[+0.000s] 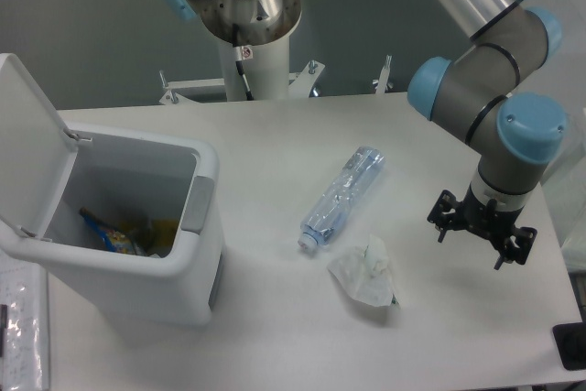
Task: Place the trash in the trash can
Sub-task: 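Move the gripper over the crumpled white tissue and lower onto it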
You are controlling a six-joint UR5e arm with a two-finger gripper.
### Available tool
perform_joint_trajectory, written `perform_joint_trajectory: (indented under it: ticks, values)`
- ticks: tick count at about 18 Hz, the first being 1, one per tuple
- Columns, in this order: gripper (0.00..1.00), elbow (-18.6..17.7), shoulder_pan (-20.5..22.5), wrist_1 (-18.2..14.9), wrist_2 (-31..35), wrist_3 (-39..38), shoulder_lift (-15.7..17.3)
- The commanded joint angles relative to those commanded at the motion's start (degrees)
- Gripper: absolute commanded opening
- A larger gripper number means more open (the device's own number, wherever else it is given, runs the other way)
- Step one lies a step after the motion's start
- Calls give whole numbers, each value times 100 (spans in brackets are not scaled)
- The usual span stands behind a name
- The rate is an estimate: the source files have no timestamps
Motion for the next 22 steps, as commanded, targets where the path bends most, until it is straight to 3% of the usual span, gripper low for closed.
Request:
perform_joint_trajectory:
  ticks: [7, 10, 14, 18, 22]
  values:
    - [100, -61, -70, -17, -26, -245, -26]
    - [100, -377, -131, 157, -96, -1193, 26]
    - [100, -825, -509, 606, -44, -1660, 62]
    - [100, -1036, -658, 615, -88, -2135, 35]
    - [100, -1248, -738, 624, -79, -2145, 18]
